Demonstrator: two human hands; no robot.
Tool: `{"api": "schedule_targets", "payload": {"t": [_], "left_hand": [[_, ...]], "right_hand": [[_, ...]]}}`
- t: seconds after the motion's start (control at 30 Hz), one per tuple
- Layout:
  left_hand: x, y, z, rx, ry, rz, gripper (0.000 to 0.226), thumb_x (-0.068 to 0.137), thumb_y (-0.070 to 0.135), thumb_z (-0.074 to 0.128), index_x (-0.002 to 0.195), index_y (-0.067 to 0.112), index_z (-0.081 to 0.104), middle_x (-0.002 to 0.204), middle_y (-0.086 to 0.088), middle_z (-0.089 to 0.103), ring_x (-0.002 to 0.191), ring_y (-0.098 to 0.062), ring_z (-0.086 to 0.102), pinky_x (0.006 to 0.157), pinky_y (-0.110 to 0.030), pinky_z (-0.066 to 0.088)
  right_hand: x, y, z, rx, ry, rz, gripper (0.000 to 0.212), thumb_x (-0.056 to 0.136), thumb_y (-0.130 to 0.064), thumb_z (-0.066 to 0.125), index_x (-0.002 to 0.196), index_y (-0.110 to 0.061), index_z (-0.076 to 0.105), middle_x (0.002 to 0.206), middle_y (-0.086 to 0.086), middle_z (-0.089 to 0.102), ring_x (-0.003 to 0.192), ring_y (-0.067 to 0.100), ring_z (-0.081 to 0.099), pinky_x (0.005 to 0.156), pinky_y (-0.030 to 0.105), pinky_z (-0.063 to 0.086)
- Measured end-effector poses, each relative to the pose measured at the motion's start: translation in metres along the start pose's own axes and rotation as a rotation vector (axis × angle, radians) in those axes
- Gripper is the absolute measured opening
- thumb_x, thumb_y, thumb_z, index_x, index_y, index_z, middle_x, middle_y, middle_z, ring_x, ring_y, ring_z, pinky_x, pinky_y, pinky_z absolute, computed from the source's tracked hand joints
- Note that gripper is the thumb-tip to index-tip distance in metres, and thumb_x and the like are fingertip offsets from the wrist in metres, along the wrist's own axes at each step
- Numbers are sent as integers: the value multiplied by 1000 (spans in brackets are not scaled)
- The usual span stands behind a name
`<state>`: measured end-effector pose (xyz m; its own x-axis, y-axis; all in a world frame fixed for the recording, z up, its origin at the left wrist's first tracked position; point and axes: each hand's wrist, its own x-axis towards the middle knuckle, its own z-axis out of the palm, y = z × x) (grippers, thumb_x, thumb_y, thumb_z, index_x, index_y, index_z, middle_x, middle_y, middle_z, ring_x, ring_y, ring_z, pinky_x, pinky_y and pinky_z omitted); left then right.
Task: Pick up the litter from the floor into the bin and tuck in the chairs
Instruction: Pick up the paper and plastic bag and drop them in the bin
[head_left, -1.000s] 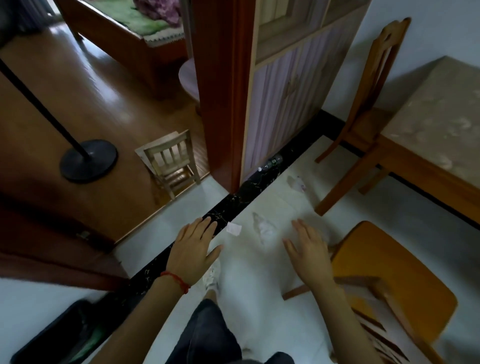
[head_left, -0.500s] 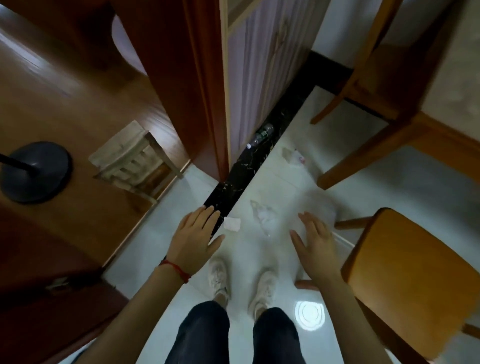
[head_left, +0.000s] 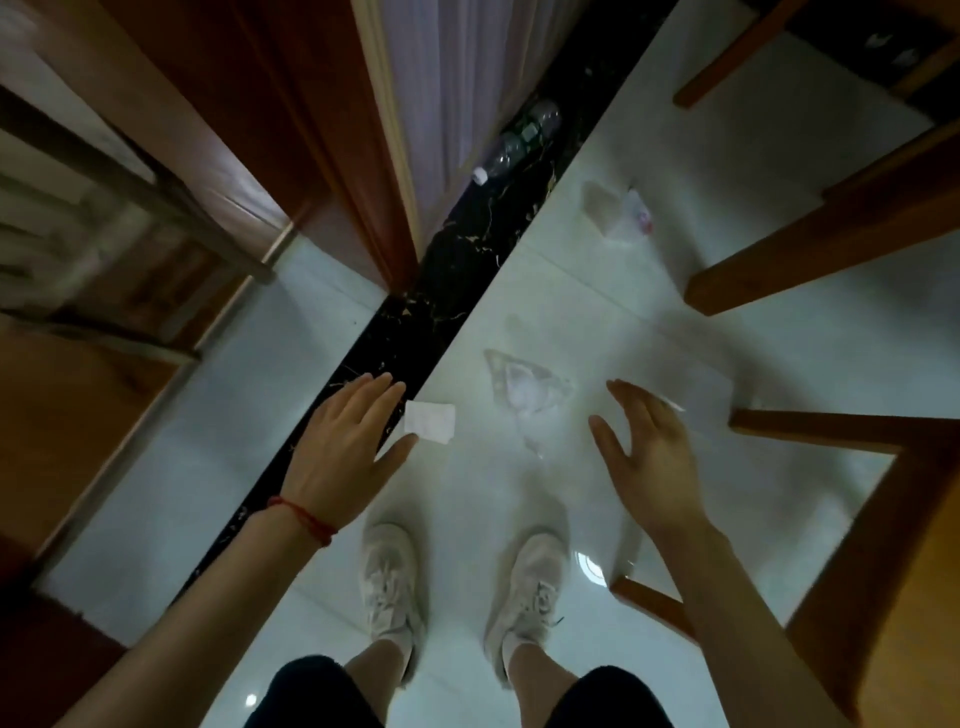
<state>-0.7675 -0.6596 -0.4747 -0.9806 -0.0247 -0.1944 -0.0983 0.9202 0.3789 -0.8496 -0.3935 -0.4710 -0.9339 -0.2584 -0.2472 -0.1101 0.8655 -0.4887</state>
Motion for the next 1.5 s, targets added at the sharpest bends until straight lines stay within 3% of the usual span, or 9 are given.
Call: {"api": "schedule_targets", "payload": {"t": [0.13,0.47,0.63,0.7,0.77,0.87,1.1,1.3,1.5], "left_hand": [[26,-46,90,7,-54,-1,50,79,15,72,120,-6,55,121,-27,57,114,-45,51,91,-56,42],[74,-129,262,9,2,11,51,82,18,69,125,-3,51,128,-23,54,122,-39,45,98,-54,38],[86,-153,319,4,46,-3,63,84,46,41,123,-3,53,126,-22,55,120,-38,47,97,-51,39],[89,-160,335,-4,56,-9,67,82,48,40,121,-5,54,123,-24,56,117,-40,49,95,-51,40],[87,-166,348,11,73,-14,64,83,47,57,120,-6,55,122,-26,57,115,-42,51,94,-51,38],[77,-165,361,15,86,-27,59,72,24,77,118,-7,55,120,-28,57,113,-44,52,92,-52,37],[73,-162,379,-33,110,-57,61,69,20,80,119,-5,56,122,-26,57,115,-43,50,93,-54,38],[78,-160,384,-68,92,-85,65,70,23,80,124,-1,53,128,-23,53,121,-39,45,99,-51,34],[80,-155,382,-59,110,-45,59,59,16,86,110,-2,63,100,-24,61,91,-41,57,77,-49,46]], "right_hand": [[43,49,74,-8,23,-72,39,88,-19,60,121,1,54,121,21,59,113,36,53,94,50,44],[123,133,227,10,26,-163,40,90,-24,56,125,-5,52,125,14,57,118,29,49,97,38,37],[157,151,277,-1,43,-190,45,89,-34,56,126,-10,52,127,9,57,120,24,47,95,29,35],[167,154,292,6,34,-198,49,86,-39,59,127,-12,52,128,7,57,119,22,48,95,29,36],[171,154,305,-37,7,-196,55,82,-43,63,127,-13,52,128,6,57,118,22,50,92,30,39],[167,156,317,-166,39,-244,56,79,-41,67,123,-8,55,121,12,61,110,28,55,86,36,44],[161,161,318,-55,213,-264,17,85,-16,65,98,-6,70,95,14,71,88,33,65,73,36,49],[157,154,316,109,263,-327,9,83,-13,68,87,-8,73,89,8,73,78,24,68,71,33,52],[150,151,325,95,238,-379,7,80,-9,70,85,-7,73,86,10,73,74,27,68,71,35,54]]}}
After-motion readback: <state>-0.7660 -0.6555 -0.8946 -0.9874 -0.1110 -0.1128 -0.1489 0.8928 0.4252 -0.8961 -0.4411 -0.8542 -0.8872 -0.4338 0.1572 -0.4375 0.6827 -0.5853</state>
